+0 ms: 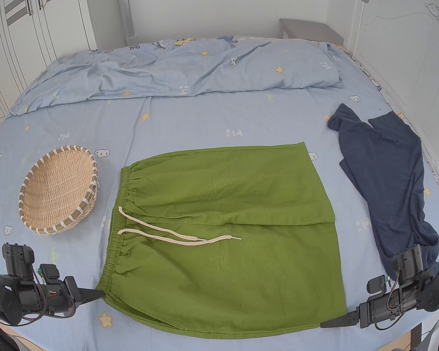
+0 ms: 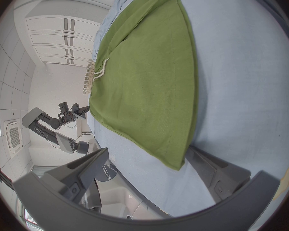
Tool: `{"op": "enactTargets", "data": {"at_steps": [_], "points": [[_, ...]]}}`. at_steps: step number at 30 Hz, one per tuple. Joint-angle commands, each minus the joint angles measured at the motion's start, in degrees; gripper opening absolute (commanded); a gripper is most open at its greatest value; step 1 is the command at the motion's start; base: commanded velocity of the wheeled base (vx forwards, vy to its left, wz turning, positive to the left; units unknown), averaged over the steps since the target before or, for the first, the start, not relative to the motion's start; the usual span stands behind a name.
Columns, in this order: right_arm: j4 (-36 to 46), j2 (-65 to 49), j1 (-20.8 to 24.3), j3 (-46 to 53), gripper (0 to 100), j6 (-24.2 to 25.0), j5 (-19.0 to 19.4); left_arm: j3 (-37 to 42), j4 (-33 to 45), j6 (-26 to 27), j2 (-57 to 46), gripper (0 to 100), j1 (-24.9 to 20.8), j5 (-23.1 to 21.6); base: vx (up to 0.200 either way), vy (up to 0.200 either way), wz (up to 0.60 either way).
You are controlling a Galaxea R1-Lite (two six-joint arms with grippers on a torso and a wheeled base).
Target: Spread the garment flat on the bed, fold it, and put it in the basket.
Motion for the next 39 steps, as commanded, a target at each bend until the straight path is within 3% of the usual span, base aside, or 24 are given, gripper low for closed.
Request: {"op": "enactTargets", "data": {"at_steps": [1,20,28,32,39], "points": [[0.1,0.4,-0.2,0.0,0,0.0,-0.2,1.0,-0.1,0.0,0.2,0,0.0,0.0,0.0,0.0,0.0],[0.0,-0.2,-2.0,1.7,0,-0.3,-0.4,1.0,0.6,0.0,0.3,0,2.5,-0.4,0.0,0.0,0.0],[10.3,-12.0,-1.3,1.9,0,0.0,-0.8,1.0,9.6,4.2,-3.1,0,6.0,0.1,0.0,0.0,0.0],[20.8,-18.6,-1.8,1.9,0,-0.7,-0.6,1.0,16.7,8.9,-6.8,0,9.8,-0.5,0.0,0.0,0.0],[31.5,-28.2,-1.3,1.9,0,-1.0,-0.3,1.0,24.2,10.6,-10.0,0,10.1,-0.4,0.0,0.0,0.0]]}}
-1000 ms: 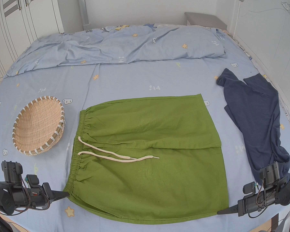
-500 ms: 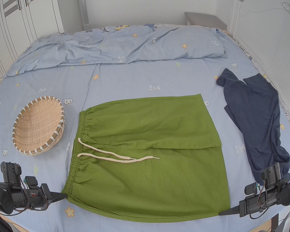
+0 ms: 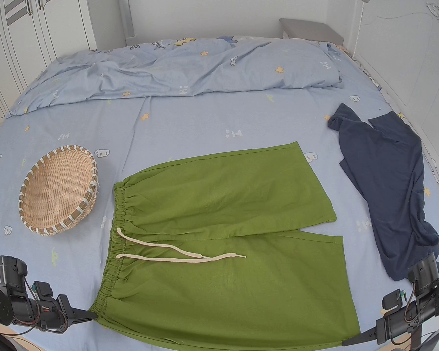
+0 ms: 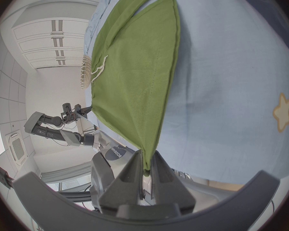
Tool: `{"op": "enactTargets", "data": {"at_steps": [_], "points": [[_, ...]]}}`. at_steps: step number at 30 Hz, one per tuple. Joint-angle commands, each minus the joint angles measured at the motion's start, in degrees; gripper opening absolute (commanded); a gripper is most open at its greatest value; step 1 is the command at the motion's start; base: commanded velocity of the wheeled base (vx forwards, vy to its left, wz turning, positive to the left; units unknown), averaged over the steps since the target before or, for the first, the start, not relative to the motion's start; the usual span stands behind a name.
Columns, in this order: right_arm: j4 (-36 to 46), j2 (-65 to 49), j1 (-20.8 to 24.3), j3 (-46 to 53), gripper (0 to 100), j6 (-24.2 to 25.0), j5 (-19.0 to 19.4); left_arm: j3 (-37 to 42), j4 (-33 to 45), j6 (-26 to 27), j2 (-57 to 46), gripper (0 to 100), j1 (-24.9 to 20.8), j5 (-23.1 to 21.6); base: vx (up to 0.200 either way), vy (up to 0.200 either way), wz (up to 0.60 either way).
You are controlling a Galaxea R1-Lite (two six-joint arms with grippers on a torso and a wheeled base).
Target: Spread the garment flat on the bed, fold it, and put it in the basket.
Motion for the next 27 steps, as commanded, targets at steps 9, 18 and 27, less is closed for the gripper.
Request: {"op": "enactTargets", "data": {"at_steps": [9,18,27], "points": [[14.2,-21.1,0.3,0.9,0,0.8,0.2,1.0,12.1,1.1,-11.4,0,1.1,0.0,0.0,0.0,0.0],[15.5,-22.2,-0.9,-6.9,0,3.2,-0.6,-1.3,14.0,0.2,-14.9,0,0.9,0.0,0.0,0.0,0.0],[30.4,-21.5,-1.3,-29.7,0,4.7,-0.7,-16.9,24.7,-8.7,-15.4,0,-1.3,0.0,0.0,0.0,0.0]]}}
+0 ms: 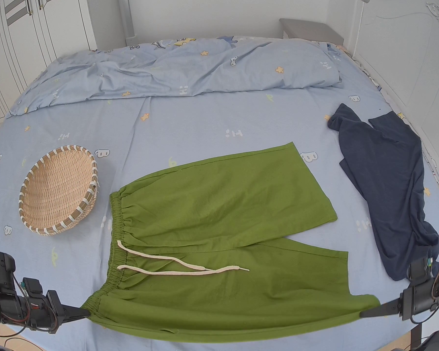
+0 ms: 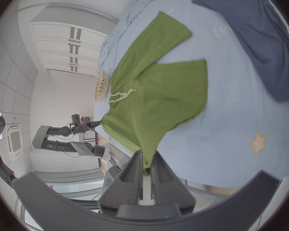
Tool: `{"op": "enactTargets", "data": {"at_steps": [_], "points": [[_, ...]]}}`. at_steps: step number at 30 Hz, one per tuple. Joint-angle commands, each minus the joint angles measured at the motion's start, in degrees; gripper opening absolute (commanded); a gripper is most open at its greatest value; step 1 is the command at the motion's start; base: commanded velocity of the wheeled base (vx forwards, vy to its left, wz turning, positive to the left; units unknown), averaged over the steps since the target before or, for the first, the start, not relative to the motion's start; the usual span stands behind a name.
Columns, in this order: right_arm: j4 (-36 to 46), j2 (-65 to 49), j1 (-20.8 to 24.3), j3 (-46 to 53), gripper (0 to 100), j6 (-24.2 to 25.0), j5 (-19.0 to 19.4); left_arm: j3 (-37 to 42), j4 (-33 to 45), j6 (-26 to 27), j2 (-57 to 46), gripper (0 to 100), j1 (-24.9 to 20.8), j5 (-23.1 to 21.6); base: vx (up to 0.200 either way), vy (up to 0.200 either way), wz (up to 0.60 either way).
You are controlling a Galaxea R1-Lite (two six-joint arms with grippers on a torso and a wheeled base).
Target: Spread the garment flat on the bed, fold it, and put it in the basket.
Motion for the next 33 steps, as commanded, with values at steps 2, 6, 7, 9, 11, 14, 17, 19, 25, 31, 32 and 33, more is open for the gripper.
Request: {"op": "enactTargets", "data": {"at_steps": [2,6,7,9,11,14,17,19,25,31,32,33], "points": [[9.3,1.9,-0.5,-18.2,0,0.8,-0.1,-16.2,12.5,-5.5,-1.0,0,-2.8,0.1,0.0,0.0,0.0],[10.8,5.6,-0.6,-23.8,0,0.8,-0.1,-23.5,20.1,-6.5,-0.9,0,-4.9,0.0,0.0,0.0,0.0],[11.4,7.9,-0.5,-26.7,0,0.8,-0.1,-27.5,22.9,-7.4,-0.8,0,-5.7,0.0,0.0,0.0,0.0],[12.0,11.3,-0.3,-30.6,0,0.8,-0.1,-32.0,24.5,-8.8,0.6,0,-5.9,0.0,0.0,0.0,0.0],[12.4,13.9,-0.1,-33.5,0,0.8,-0.1,-34.6,24.7,-9.1,2.9,0,-6.7,0.0,0.0,0.0,0.0],[13.3,17.8,-0.1,-38.8,0,0.9,-0.1,-38.3,24.8,-9.1,5.8,0,-7.5,0.1,0.0,0.0,0.0],[14.5,22.0,-0.1,-44.5,0,1.0,0.0,-42.2,24.8,-9.2,9.9,0,-7.7,0.1,0.0,0.0,0.0],[15.5,24.8,-0.1,-48.0,0,1.0,0.0,-45.0,24.9,-9.2,12.2,0,-8.2,0.1,0.0,0.0,0.0],[15.9,30.4,-0.7,-55.7,0,1.0,-0.1,-51.7,24.9,-9.2,18.0,0,-9.5,0.2,0.0,0.0,0.0],[17.3,35.2,-1.2,-65.3,0,1.0,-0.2,-59.6,24.9,-9.8,23.7,0,-10.1,0.5,0.0,0.0,0.0],[17.7,36.0,-1.2,-66.9,0,1.0,-0.2,-60.6,25.0,-9.9,24.3,0,-10.2,0.5,0.0,0.0,0.0],[18.0,36.5,-1.3,-68.4,0,1.0,-0.3,-61.5,25.0,-9.9,24.8,0,-10.4,0.5,0.0,0.0,0.0]]}}
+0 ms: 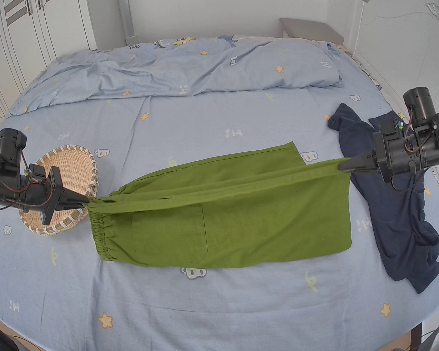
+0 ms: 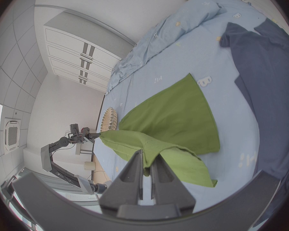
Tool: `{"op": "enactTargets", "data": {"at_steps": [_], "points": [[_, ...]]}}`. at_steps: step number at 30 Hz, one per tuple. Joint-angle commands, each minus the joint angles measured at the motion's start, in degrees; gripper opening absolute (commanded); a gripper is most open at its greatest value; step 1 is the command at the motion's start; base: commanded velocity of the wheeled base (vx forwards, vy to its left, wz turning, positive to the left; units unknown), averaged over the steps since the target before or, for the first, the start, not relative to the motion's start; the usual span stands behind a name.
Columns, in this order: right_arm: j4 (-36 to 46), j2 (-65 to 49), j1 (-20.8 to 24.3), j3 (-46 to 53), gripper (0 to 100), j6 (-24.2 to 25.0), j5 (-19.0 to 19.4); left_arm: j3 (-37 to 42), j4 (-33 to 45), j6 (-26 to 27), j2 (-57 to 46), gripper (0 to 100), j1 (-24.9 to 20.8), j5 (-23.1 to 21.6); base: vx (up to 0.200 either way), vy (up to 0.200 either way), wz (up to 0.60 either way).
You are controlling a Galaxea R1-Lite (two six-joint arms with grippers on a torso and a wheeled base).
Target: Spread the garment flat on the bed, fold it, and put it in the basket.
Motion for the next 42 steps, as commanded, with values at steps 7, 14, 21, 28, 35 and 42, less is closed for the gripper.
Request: {"op": "enactTargets", "data": {"at_steps": [7,14,21,28,35,42], "points": [[2.6,8.0,-0.8,-14.3,0,0.0,-0.2,-8.8,0.0,-0.3,9.0,0,-1.4,0.4,0.0,0.0,0.0],[4.5,12.2,-0.8,-21.2,0,-0.5,-0.5,-11.3,0.0,-0.2,10.9,0,-1.2,0.5,0.0,0.0,0.0],[4.6,15.0,-0.5,-24.9,0,-0.5,-0.5,-11.3,0.0,-0.2,10.8,0,-0.5,0.5,0.0,0.0,0.0],[3.7,18.5,-0.5,-27.5,0,-0.6,-0.5,-11.5,-0.4,-0.2,10.9,0,-0.5,0.6,0.0,0.0,0.0],[2.5,20.2,-0.7,-29.5,0,-0.9,-0.5,-12.5,-0.5,-0.1,11.5,0,-0.5,0.6,0.0,0.0,0.0],[1.8,21.9,-0.5,-31.7,0,-0.8,-0.5,-12.8,-0.5,-0.1,11.8,0,-0.4,0.6,0.0,0.0,0.0]]}}
